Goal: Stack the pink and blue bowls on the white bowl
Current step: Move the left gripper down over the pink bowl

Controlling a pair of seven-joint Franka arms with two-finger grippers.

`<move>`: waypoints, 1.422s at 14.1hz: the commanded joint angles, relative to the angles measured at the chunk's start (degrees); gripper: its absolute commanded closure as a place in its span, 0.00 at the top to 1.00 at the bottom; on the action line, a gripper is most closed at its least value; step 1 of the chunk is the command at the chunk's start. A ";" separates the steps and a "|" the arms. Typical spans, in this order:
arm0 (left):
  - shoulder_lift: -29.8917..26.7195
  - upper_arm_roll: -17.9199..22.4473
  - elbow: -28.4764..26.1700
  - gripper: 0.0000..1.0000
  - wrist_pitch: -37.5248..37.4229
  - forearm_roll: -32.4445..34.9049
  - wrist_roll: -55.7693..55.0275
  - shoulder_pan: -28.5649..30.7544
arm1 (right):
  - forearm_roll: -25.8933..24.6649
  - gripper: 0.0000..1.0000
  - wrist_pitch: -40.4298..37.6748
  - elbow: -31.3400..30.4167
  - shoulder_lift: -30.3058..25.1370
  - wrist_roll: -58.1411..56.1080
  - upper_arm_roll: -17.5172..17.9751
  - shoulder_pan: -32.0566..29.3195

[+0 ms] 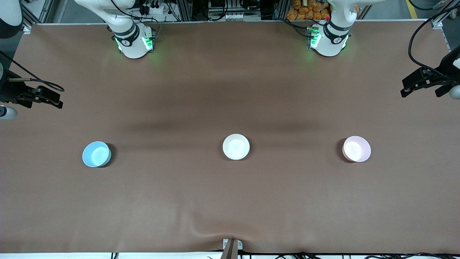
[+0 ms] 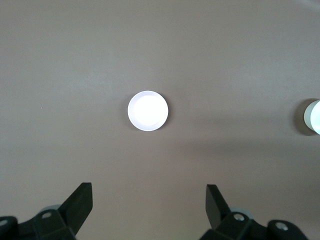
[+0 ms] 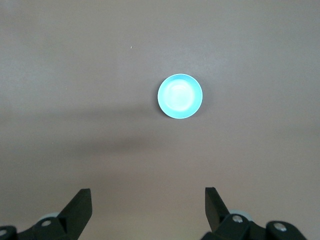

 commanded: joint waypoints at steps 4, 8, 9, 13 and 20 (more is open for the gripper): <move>0.40 -0.04 0.98 1.00 -1.21 0.52 0.68 -0.19 | -1.00 1.00 0.82 -0.12 0.01 -0.68 0.67 -0.79; 0.49 -0.04 0.46 1.00 -1.30 0.43 1.03 0.07 | -1.00 1.00 0.82 0.14 0.71 -1.02 0.67 -1.31; 0.58 -0.04 0.28 1.00 -1.30 0.43 1.12 0.16 | -0.91 1.00 0.82 0.14 0.80 -2.33 0.67 -1.84; 1.80 -0.13 -1.56 1.00 -1.04 0.43 1.03 0.07 | -0.91 1.00 1.44 0.05 1.06 -2.70 0.67 -1.84; 7.60 0.14 -8.85 1.00 11.33 1.05 6.47 2.70 | -0.91 1.00 1.44 0.14 1.50 -2.70 0.67 -1.84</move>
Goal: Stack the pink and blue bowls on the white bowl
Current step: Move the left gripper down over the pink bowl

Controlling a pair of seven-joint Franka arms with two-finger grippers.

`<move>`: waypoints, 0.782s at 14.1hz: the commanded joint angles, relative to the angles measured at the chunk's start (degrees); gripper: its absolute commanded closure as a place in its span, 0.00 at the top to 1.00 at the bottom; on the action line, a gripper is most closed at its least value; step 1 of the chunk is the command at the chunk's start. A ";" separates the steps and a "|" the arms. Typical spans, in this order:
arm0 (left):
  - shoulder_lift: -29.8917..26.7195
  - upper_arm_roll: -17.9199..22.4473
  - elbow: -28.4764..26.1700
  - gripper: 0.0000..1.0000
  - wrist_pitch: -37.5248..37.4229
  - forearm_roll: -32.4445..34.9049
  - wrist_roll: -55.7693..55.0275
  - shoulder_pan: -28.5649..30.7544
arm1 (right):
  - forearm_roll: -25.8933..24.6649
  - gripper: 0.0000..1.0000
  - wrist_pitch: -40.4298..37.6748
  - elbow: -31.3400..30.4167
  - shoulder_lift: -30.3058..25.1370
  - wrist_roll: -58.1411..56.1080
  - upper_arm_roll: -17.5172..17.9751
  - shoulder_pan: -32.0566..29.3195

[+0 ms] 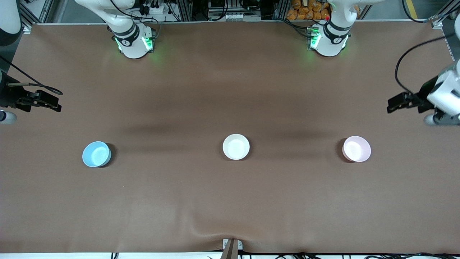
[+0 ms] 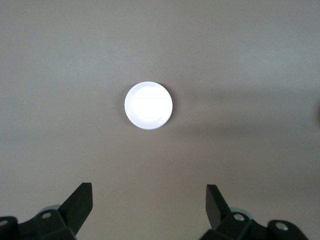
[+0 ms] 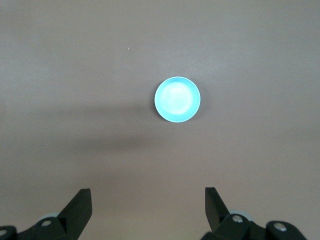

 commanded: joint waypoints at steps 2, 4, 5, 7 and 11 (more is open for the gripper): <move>3.99 -0.14 -4.26 1.00 7.52 1.07 3.39 2.59 | -0.91 1.00 0.25 0.08 0.14 -0.59 0.65 -0.71; 6.54 -0.22 -6.27 1.00 12.78 0.99 6.71 4.60 | -0.91 1.00 0.25 0.17 0.14 -0.67 0.65 -0.79; 7.08 -0.23 -8.46 1.00 16.29 0.81 7.34 4.78 | -0.91 1.00 0.25 0.08 0.14 -0.59 0.65 -0.71; 7.08 -0.14 -13.99 1.00 23.76 0.81 7.52 4.87 | -0.91 1.00 0.25 -0.01 0.23 -0.59 0.65 -0.62; 12.60 -0.22 -17.45 1.00 34.85 1.25 13.49 7.76 | -0.91 1.00 0.34 0.08 0.23 -0.67 0.65 -0.79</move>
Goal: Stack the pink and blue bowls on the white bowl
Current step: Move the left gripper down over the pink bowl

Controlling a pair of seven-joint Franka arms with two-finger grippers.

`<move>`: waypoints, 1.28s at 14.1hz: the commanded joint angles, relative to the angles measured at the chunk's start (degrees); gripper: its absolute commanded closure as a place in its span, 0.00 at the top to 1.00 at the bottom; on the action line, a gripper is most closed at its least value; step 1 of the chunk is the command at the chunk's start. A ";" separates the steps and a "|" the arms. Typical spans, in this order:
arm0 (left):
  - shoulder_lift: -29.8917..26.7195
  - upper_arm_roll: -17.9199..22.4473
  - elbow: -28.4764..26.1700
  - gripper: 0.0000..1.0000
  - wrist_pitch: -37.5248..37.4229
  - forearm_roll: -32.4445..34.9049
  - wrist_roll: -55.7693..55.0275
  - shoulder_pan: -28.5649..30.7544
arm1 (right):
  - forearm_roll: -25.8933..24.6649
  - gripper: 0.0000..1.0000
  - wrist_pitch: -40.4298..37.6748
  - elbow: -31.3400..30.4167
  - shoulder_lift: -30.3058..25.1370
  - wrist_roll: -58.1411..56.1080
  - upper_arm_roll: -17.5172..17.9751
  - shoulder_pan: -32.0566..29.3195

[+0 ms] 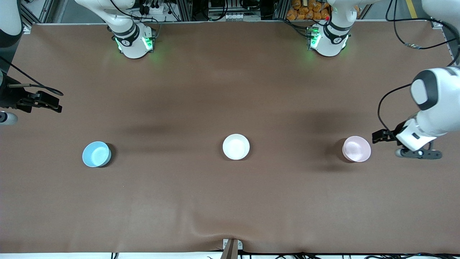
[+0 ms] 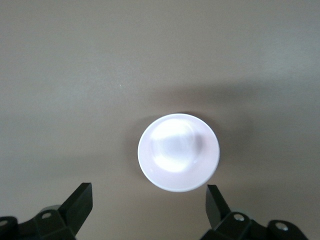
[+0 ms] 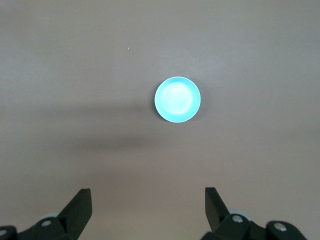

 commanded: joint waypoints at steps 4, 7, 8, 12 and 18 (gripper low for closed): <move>4.35 -0.45 -2.76 0.89 6.77 1.10 3.56 2.88 | -0.91 1.00 0.14 0.09 0.15 -0.62 0.64 -0.71; 6.91 -0.54 -3.73 0.68 9.76 1.19 3.65 2.62 | -0.91 1.00 0.14 0.09 0.15 -0.80 0.64 -1.14; 7.17 -0.54 -3.65 0.60 10.29 1.19 3.65 2.53 | -0.91 1.00 0.22 0.18 0.32 -0.80 0.64 -1.23; 10.33 -0.63 -3.73 0.52 14.15 1.19 3.73 2.79 | -0.91 1.00 1.98 0.26 2.95 -0.89 0.64 -1.32; 11.04 -0.54 -3.56 0.00 14.52 1.19 5.14 2.36 | -0.91 1.00 4.97 0.53 6.65 -5.10 0.64 -1.41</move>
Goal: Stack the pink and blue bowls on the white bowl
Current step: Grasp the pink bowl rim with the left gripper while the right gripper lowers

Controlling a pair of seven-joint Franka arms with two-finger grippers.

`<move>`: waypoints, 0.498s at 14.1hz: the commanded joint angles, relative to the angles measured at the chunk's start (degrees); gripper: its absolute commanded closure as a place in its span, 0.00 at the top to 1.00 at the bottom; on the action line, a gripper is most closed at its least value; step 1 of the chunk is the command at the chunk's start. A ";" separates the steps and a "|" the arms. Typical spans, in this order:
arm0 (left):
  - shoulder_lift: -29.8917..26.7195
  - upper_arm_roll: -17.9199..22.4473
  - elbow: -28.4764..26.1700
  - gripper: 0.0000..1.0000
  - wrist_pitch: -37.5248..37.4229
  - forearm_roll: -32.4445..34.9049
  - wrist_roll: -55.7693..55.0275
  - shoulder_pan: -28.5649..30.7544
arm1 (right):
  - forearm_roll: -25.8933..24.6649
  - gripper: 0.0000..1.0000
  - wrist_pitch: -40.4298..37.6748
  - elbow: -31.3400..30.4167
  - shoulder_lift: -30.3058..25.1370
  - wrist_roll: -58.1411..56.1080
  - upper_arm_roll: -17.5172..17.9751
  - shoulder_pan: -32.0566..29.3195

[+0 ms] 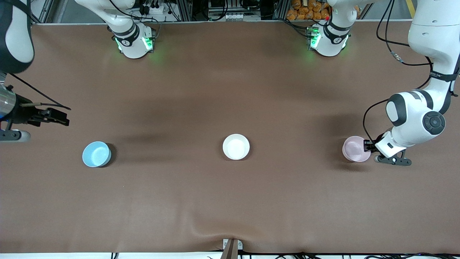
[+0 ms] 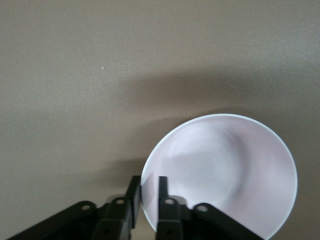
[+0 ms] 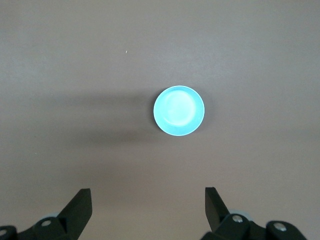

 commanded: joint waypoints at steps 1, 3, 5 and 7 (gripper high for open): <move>-0.61 -0.07 -0.18 0.00 0.94 1.18 1.48 -0.43 | -0.91 1.00 0.23 0.60 0.82 -2.52 0.73 -1.09; -0.96 -0.77 0.25 0.00 0.59 0.83 1.48 -0.34 | -0.91 1.00 1.80 0.69 2.40 -2.61 0.73 -1.09; -2.19 -3.40 0.34 0.00 0.24 0.04 0.00 -0.17 | -1.08 1.00 4.27 0.69 4.24 -5.58 0.65 -1.27; -2.11 -5.86 2.26 0.00 -1.68 -1.80 -3.95 -0.69 | -1.00 1.00 5.68 0.43 6.00 -7.62 0.64 -2.58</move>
